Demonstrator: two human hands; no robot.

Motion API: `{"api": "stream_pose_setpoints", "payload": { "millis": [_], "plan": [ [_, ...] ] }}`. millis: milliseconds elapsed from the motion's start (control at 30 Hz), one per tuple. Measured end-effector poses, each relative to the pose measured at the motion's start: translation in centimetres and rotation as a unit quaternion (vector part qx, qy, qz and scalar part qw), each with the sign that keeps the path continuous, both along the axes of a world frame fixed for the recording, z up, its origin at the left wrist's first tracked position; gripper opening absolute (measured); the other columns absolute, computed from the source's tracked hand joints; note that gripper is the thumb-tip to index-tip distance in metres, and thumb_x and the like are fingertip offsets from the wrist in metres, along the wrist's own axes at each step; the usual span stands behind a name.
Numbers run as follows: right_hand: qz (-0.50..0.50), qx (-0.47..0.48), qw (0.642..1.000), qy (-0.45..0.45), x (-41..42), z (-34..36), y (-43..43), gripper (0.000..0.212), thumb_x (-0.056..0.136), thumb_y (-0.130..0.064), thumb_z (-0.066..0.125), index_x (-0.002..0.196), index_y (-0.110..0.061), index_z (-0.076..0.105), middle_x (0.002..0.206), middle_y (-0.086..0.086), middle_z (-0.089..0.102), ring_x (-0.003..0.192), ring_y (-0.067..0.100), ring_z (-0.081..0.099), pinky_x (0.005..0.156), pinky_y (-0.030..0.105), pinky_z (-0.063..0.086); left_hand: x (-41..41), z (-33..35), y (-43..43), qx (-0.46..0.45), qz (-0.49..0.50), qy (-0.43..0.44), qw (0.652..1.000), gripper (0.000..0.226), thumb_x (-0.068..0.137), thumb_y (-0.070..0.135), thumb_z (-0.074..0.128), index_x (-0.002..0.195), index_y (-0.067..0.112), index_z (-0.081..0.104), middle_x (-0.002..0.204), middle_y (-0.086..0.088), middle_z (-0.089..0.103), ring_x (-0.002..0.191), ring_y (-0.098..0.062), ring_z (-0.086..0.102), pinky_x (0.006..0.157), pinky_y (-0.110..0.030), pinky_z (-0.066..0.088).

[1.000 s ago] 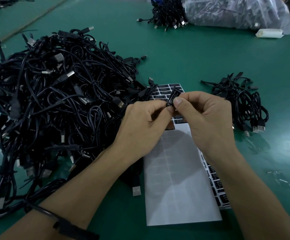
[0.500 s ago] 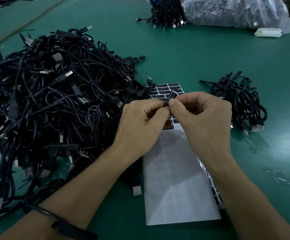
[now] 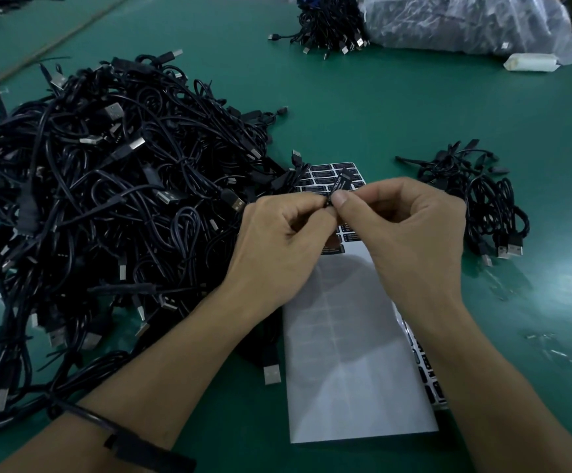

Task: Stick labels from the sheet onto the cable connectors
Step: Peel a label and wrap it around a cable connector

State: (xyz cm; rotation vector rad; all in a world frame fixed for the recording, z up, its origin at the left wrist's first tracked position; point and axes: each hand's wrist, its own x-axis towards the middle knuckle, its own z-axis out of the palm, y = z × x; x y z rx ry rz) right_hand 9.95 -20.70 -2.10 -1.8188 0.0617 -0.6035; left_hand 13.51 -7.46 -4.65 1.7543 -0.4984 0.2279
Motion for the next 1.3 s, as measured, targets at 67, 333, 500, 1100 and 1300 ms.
{"api": "stream_pose_setpoints", "payload": {
  "millis": [67,333,500,1100,1300],
  "plan": [
    [0.004,-0.001,1.0,0.002,0.0,0.0,-0.1,0.009,0.081,-0.023,0.082,0.077,-0.023,0.075,0.069,-0.009,0.074,0.064,0.009,0.07,0.063,0.022,0.056,0.0,0.0,0.0,0.0,0.003,-0.001,1.0,0.039,0.092,0.015,0.056,0.059,-0.004,0.052,0.054,-0.018,0.047,0.054,-0.036,0.045,0.052,-0.046,0.041],
    [0.011,0.051,0.998,0.019,0.3,-0.3,-0.3,0.029,0.075,-0.027,0.083,0.098,-0.028,0.065,0.075,-0.005,0.074,0.068,0.013,0.07,0.068,0.036,0.06,0.0,-0.1,-0.2,0.01,-0.008,0.003,1.0,0.036,0.094,0.021,0.054,0.068,-0.003,0.06,0.06,-0.018,0.056,0.061,-0.04,0.055,0.055,-0.049,0.047],
    [0.038,0.069,0.997,0.02,0.5,-0.2,-0.5,0.025,0.076,-0.02,0.086,0.096,-0.025,0.071,0.079,-0.002,0.076,0.074,0.016,0.073,0.072,0.03,0.06,-0.1,-0.2,-0.2,0.026,-0.017,0.017,0.999,0.034,0.095,0.028,0.053,0.079,0.002,0.069,0.066,-0.011,0.066,0.064,-0.036,0.062,0.059,-0.049,0.053],
    [0.095,0.123,0.986,0.056,0.2,0.4,0.0,0.016,0.085,-0.02,0.059,0.093,-0.019,0.073,0.072,-0.01,0.069,0.065,0.005,0.059,0.059,0.016,0.047,-0.4,1.1,0.1,-0.08,-0.009,0.015,0.997,0.014,0.1,0.006,0.057,0.091,0.012,0.065,0.069,-0.008,0.068,0.062,-0.019,0.066,0.059,-0.026,0.052],
    [0.186,-0.166,0.963,0.105,-0.6,-0.8,1.5,0.021,0.077,-0.03,0.08,0.096,-0.023,0.077,0.081,-0.014,0.073,0.075,-0.002,0.065,0.067,0.01,0.044,0.0,2.3,0.8,-0.188,0.037,0.022,0.981,0.016,0.101,0.006,0.052,0.091,0.018,0.057,0.071,0.003,0.074,0.066,-0.005,0.068,0.065,-0.015,0.051]
  ]
}}
